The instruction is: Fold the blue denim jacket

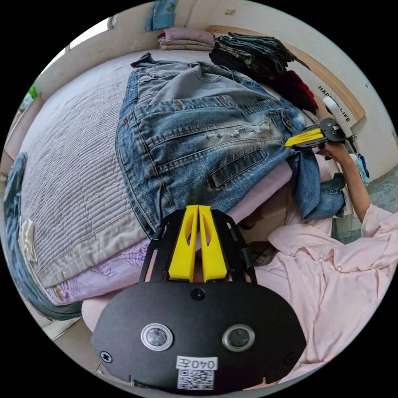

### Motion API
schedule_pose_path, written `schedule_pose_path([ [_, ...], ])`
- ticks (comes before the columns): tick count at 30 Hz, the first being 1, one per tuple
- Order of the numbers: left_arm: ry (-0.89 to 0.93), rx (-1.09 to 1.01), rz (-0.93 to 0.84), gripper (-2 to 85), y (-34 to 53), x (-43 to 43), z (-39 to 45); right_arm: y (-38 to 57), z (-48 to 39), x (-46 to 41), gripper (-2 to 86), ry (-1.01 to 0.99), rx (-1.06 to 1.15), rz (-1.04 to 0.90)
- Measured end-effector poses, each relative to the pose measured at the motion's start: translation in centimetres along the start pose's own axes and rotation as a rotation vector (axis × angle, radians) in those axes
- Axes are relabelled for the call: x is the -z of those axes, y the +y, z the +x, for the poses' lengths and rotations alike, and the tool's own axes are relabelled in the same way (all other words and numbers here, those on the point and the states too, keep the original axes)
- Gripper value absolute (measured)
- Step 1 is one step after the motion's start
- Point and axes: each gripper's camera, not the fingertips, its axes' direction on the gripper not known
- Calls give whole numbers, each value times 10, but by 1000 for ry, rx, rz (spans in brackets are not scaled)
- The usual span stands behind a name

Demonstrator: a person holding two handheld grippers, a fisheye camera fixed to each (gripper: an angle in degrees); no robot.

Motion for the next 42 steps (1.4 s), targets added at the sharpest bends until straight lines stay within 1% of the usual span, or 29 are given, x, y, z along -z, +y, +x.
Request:
schedule_pose_path([
  [1,-86,-34,-9,-9,-2,0,17,-2,-7,1,-9,39,16,-12],
  [3,-204,-84,-29,-9,-4,-2,40,-5,-33,1,-9,180,53,-38],
  [4,-277,-104,-52,-9,-6,-2,54,-5,-38,1,-9,209,56,-39],
  [5,-317,-104,-61,-9,-7,1,60,-3,-48,-1,-9,262,76,-41],
  [6,-396,-107,-32,-9,-8,12,71,-1,-53,-1,-9,289,83,-46],
  [7,-449,-118,45,-9,-7,30,79,-1,-53,-1,-9,290,72,-51],
  [10,-499,-81,200,-8,-20,73,74,-1,-39,11,-10,213,3,-59],
  [11,-506,-65,226,-8,-25,80,68,3,-29,25,-10,167,-54,5],
  [12,-506,-31,266,-7,-39,89,51,11,-18,42,-10,116,-100,105],
  [13,-460,2,283,-6,-57,93,30,15,-12,52,-10,94,-123,164],
  [14,-418,21,289,-5,-67,93,17,22,1,68,-10,46,-158,268],
  [15,-317,58,288,3,-88,90,-10,27,15,80,-10,-7,-186,339],
  [16,-227,101,269,11,-112,83,-38,28,23,85,-10,-33,-198,368],
  [17,-193,121,263,15,-124,79,-50,29,38,92,-10,-77,-211,417],
  [21,-38,257,215,18,-197,40,-118,22,83,92,-9,-166,-234,470],
  [24,46,312,112,27,-232,-3,-148,22,100,71,-9,-183,-245,467],
  [25,35,326,57,31,-241,-21,-156,22,103,66,-9,-189,-247,462],
  [27,25,326,31,37,-247,-38,-161,25,113,43,-10,-219,-263,425],
  [30,-5,271,66,59,-248,-36,-154,27,124,18,-10,-281,-285,375],
  [32,-99,274,88,92,-245,-34,-148,28,127,10,-10,-313,-287,359],
  [33,-153,262,98,92,-245,-35,-142,28,128,8,-10,-329,-281,358],
  [35,-111,268,114,92,-245,-39,-138,27,127,10,-10,-350,-262,369],
  [38,-144,217,94,75,-253,-44,-125,25,128,16,-9,-376,-248,404],
  [42,-152,150,52,11,-269,-46,-111,8,125,29,-9,-372,-214,436],
])
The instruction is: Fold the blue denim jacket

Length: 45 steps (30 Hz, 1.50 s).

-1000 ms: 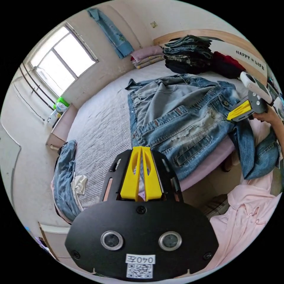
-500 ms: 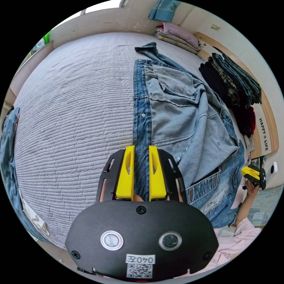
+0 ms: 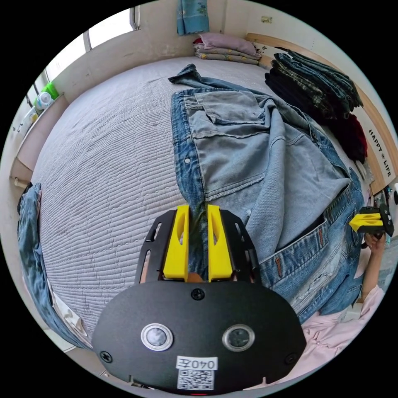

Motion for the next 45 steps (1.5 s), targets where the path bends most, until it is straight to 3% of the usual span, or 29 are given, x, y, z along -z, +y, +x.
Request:
schedule_pose_path([
  [3,5,6,13,-10,-4,4,3,-23,-22,-6,-9,-8,77,-35],
  [8,-215,70,72,-7,12,35,-22,-53,-61,-20,-9,75,214,-124],
  [11,-32,115,-9,24,24,22,-52,-64,-66,-22,-9,177,248,-140],
  [13,-81,140,-3,86,22,29,-57,-71,-55,-18,-9,209,211,-147],
  [17,-74,185,136,68,8,58,-51,-83,-5,15,-6,336,26,-80],
  [21,-237,26,89,47,-36,46,0,-95,49,34,26,522,-127,-97],
  [24,-228,72,4,42,-51,33,3,-105,69,23,52,605,-147,-167],
  [27,-259,79,-123,53,-37,8,-8,-113,73,0,64,610,-129,-235],
  [30,-148,241,-43,23,-8,22,-36,-115,65,-6,46,561,-133,-209],
  [32,-280,335,10,4,11,42,-39,-116,50,0,16,485,-118,-161],
  [33,-330,278,58,-3,21,58,-24,-117,34,2,2,407,-80,-134],
  [36,-181,20,154,-7,38,85,46,-121,-16,-6,-7,202,76,-122],
  [40,-190,-402,78,-9,43,61,166,-134,-69,-47,-9,152,206,-176],
  [42,-286,-451,-8,-9,46,33,187,-134,-90,-83,-10,271,263,-230],
  [45,-328,-448,-51,-9,60,25,197,-121,-103,-103,-9,254,276,-253],
])
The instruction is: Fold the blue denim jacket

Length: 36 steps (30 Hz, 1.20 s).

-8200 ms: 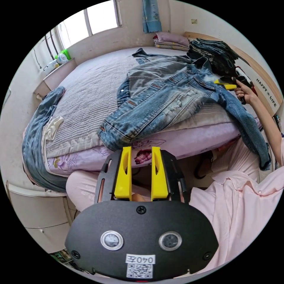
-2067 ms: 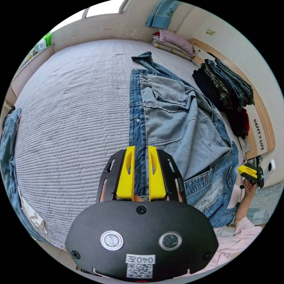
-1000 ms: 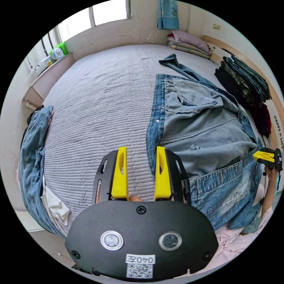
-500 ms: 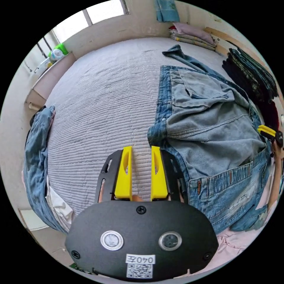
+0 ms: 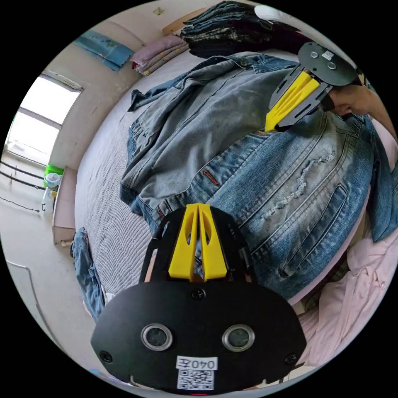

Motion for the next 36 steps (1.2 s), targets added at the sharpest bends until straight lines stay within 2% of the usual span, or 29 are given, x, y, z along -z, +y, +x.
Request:
schedule_pose_path([
  [2,50,-48,-88,-9,8,9,12,6,-16,3,-9,-94,67,-49],
  [5,1,-61,-48,-9,19,12,24,18,-39,3,-9,-17,135,-2],
  [8,-24,26,-3,-9,15,14,10,17,-16,22,-6,-21,35,40],
  [10,-179,127,53,-9,17,26,-7,29,14,48,-1,94,-89,144],
  [12,-227,158,69,-9,19,30,-17,54,57,67,39,295,-243,212],
  [14,-220,193,80,-9,22,32,-25,67,88,57,107,441,-337,145],
  [17,-212,218,94,-9,23,33,-31,79,117,33,153,378,-397,59],
  [19,-232,207,106,-9,19,33,-33,81,123,23,154,333,-419,69],
  [23,-242,210,140,-9,2,30,-57,73,124,-17,130,367,-390,9],
  [26,-182,248,194,-8,-25,23,-102,85,130,-8,16,365,-436,41],
  [31,42,362,320,-2,-97,-12,-212,127,137,7,-2,322,-465,146],
  [34,163,431,318,29,-147,-54,-269,141,141,-37,-4,244,-447,98],
  [36,244,458,284,56,-173,-82,-297,145,138,-48,-5,265,-433,106],
])
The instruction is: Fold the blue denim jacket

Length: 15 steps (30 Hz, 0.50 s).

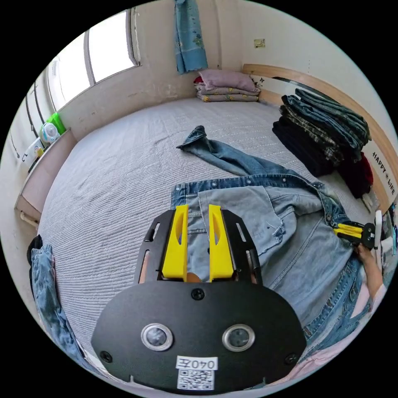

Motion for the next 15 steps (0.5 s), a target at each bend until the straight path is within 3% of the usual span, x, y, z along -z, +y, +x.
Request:
schedule_pose_path([
  [9,-79,241,-159,102,-65,-109,-71,28,41,-33,-7,-229,-101,11],
  [12,-145,260,-197,109,-62,-126,-84,37,47,-44,-7,-264,-116,13],
  [15,-92,294,-187,84,-53,-132,-95,44,44,-53,-7,-240,-104,13],
])
